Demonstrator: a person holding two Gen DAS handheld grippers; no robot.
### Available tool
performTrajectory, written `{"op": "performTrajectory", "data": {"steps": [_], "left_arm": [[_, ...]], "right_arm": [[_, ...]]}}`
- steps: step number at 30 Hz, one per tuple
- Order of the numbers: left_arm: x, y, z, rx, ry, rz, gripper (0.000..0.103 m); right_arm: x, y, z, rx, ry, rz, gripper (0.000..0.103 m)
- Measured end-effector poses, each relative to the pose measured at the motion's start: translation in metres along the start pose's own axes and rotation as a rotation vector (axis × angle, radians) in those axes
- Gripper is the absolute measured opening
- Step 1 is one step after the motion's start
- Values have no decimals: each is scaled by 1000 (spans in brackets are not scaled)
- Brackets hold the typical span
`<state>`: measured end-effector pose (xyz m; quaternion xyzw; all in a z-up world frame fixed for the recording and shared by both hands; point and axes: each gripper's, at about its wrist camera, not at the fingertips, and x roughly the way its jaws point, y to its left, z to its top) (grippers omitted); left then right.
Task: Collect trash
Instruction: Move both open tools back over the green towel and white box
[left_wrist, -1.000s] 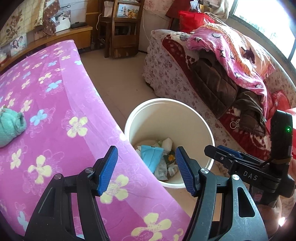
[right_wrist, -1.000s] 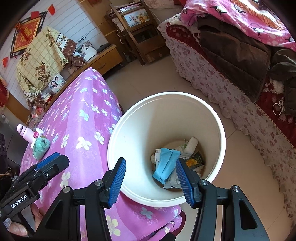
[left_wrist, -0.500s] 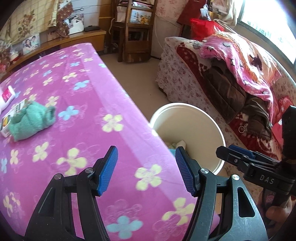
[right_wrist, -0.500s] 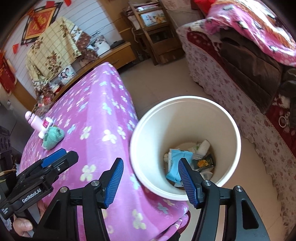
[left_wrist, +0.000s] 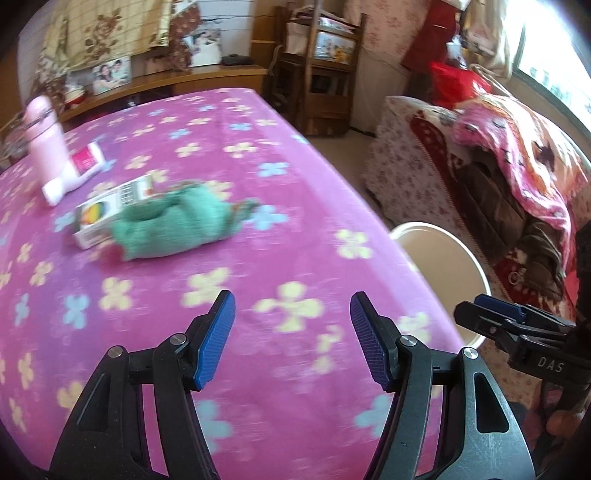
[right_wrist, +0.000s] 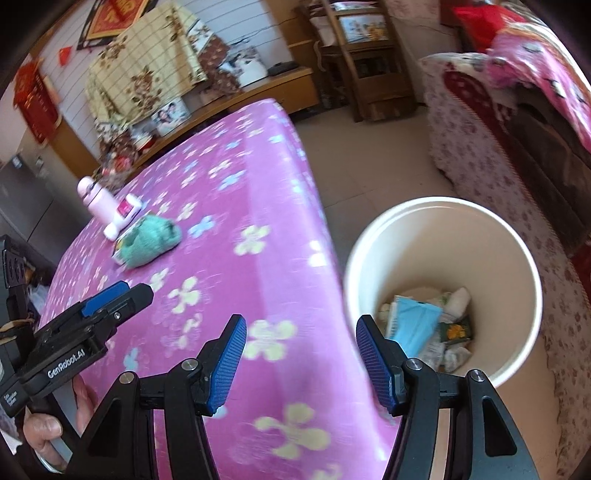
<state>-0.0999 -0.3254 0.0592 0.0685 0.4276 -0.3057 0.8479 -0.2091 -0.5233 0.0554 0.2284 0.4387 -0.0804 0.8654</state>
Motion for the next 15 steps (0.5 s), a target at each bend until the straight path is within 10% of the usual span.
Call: {"op": "performTrajectory", "data": {"steps": [15], "left_arm": [[2, 137, 18, -195, -49, 168, 63]], "right_arm": [[42, 78, 6, -142, 72, 60, 60]]}}
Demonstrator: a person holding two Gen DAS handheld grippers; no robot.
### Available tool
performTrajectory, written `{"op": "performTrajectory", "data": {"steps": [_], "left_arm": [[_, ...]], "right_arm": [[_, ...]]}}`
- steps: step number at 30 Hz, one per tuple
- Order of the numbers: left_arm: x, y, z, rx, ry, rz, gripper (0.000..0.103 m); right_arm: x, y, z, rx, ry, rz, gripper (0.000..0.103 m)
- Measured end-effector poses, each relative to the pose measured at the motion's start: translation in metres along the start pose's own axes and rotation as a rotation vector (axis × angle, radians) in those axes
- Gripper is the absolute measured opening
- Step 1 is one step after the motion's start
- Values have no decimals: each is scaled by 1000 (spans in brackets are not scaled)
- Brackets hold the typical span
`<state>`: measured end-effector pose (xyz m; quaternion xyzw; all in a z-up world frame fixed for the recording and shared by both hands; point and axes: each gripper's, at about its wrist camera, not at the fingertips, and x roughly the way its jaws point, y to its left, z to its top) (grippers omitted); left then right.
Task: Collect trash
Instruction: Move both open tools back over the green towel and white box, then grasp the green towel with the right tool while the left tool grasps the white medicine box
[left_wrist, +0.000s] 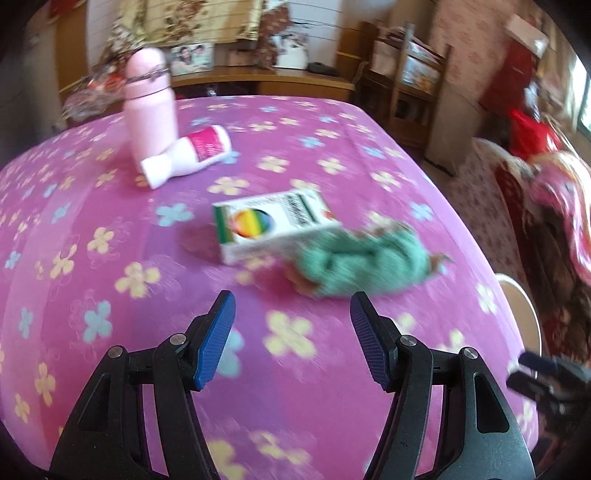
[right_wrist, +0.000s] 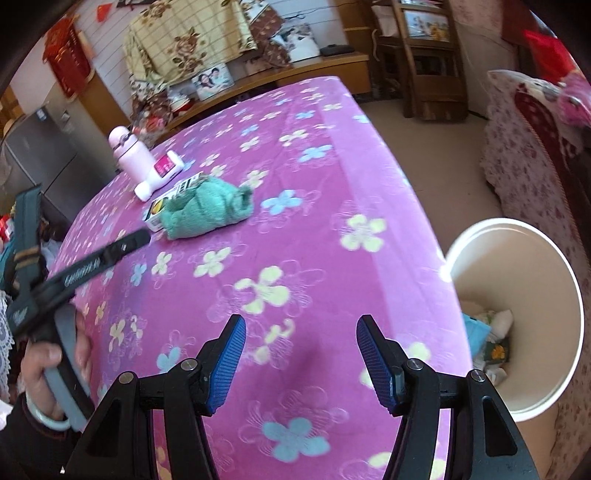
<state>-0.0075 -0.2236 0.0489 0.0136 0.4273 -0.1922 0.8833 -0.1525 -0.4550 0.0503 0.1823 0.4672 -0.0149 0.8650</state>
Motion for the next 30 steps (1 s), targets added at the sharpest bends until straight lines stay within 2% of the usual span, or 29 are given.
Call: {"op": "performTrajectory", "data": {"steps": [4, 11, 12, 14, 17, 26, 30], "left_arm": [[22, 9, 14, -2, 24, -16, 63], [42, -6, 20, 44, 42, -73, 61], [43, -8, 20, 44, 39, -77, 58], [43, -10, 19, 32, 62, -128, 21], [36, -17, 15, 26, 80, -153, 13], [-5, -63, -23, -10, 162, -305, 8], [-14, -75, -33, 0, 171, -323, 8]], "right_arm": [[7, 5, 4, -11, 11, 10, 60], [10, 0, 5, 8, 17, 17, 60], [10, -2, 5, 11, 18, 18, 60], [9, -3, 5, 13, 16, 19, 60], [7, -5, 5, 21, 9, 18, 60], [1, -6, 6, 51, -13, 22, 60], [-1, -4, 5, 47, -13, 17, 60]]}}
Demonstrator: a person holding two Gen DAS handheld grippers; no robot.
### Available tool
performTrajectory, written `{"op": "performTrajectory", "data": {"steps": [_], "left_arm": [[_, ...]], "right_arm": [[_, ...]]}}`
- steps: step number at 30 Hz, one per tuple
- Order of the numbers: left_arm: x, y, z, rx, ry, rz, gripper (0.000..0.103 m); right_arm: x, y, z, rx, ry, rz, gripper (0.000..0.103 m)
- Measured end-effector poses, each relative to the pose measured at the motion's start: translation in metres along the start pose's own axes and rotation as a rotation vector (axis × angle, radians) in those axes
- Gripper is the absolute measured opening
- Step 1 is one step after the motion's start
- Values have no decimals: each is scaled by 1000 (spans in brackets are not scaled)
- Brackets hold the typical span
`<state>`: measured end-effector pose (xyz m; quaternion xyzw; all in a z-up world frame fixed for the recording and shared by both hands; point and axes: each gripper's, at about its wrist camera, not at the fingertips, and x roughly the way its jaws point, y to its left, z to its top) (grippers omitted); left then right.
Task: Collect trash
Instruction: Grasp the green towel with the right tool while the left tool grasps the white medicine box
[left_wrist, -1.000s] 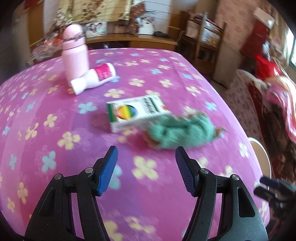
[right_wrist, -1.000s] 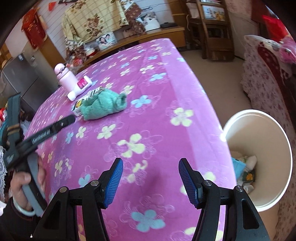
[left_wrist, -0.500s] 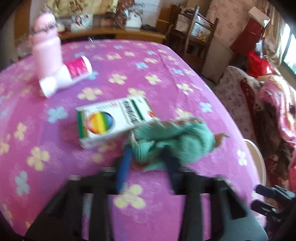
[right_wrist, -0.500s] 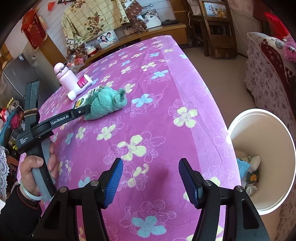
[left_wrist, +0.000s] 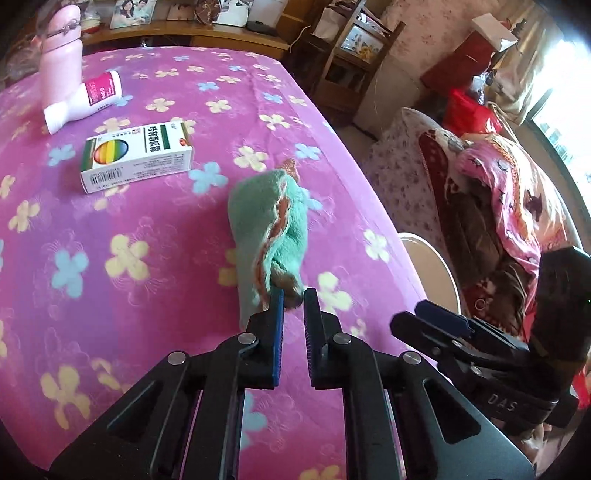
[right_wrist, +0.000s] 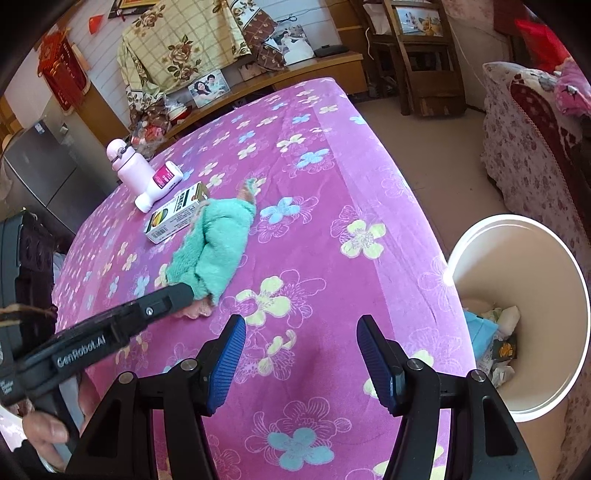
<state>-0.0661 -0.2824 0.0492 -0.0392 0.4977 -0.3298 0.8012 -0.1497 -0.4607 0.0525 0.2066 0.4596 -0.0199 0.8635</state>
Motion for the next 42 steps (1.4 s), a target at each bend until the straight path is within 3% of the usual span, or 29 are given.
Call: {"op": "performTrajectory", "data": {"steps": [3, 4, 6, 8, 10, 16, 23, 31, 40, 41, 42], "left_arm": [[-7, 1, -1, 23, -3, 28, 11], [-10, 3, -1, 25, 1, 24, 16], [-22, 9, -4, 48, -15, 20, 31], [-36, 17, -5, 94, -59, 62, 57], [-47, 29, -4, 148, -103, 119, 65], [-38, 77, 28, 202, -86, 225, 67], [-8, 116, 80, 252, -67, 238, 67], [30, 104, 107, 454, 10, 245, 67], [59, 92, 111, 567, 59, 403, 69], [63, 93, 112, 557, 91, 412, 69], [64, 93, 113, 545, 89, 418, 68]], "right_arm": [[0, 1, 0, 7, -1, 7, 65], [0, 2, 0, 9, -3, 11, 67], [1, 6, 1, 13, -5, 22, 68], [4, 12, 4, 17, -5, 36, 69], [9, 20, 7, 16, -1, 52, 73], [36, 44, 27, 33, 23, 93, 77], [65, 65, 54, 30, 41, 94, 80], [85, 73, 61, -4, 72, 61, 82], [98, 77, 61, -49, 59, 19, 83], [98, 78, 60, -58, 55, 13, 81], [97, 79, 59, -72, 47, 1, 71]]}}
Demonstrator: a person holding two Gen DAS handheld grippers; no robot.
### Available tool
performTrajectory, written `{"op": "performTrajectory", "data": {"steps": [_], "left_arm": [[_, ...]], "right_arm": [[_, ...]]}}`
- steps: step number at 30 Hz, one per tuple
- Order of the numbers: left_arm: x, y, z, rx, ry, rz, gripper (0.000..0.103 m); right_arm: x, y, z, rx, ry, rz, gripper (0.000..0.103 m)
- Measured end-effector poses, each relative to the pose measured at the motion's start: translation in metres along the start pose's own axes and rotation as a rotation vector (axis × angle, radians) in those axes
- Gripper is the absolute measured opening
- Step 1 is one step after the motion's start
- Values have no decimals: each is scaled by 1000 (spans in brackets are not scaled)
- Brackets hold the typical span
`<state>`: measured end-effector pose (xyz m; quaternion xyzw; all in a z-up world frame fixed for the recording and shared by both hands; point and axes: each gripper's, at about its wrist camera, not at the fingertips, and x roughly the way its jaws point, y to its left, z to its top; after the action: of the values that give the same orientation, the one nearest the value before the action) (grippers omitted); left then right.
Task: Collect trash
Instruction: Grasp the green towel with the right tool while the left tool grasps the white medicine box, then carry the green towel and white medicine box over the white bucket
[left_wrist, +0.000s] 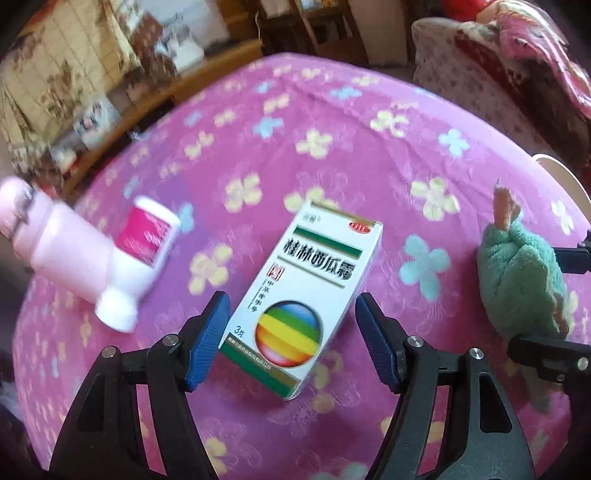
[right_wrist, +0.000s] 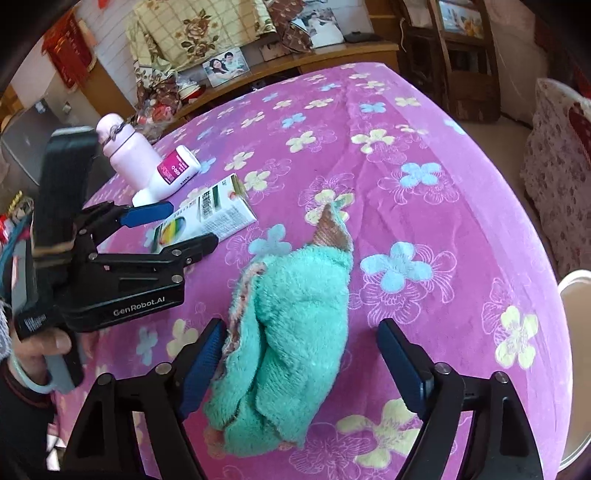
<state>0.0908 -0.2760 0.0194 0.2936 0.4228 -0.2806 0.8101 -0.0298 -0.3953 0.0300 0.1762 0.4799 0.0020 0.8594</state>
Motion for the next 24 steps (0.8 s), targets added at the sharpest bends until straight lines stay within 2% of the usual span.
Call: {"op": "performTrajectory", "data": {"steps": [1, 2, 3, 8, 11, 19, 24], "left_arm": [[-1, 1, -1, -18, -5, 2, 67], [-1, 3, -2, -42, -9, -1, 66], [-3, 3, -4, -55, -12, -5, 66], [-23, 2, -20, -127, -27, -52, 58], [-43, -5, -33, -155, -50, -45, 57], [-97, -37, -68, -233, -102, -102, 57], [-117, -60, -82, -258, -120, -92, 56]], "right_arm": [[-2, 1, -3, -13, -10, -8, 61], [-3, 1, -4, -19, -14, 4, 44], [-5, -1, -6, -12, -14, 38, 42], [-23, -1, -16, -43, -35, 56, 40], [-39, -3, -25, -51, -55, 71, 40], [-71, -6, -52, -51, -74, 92, 40], [-96, -12, -69, -46, -99, 87, 40]]}}
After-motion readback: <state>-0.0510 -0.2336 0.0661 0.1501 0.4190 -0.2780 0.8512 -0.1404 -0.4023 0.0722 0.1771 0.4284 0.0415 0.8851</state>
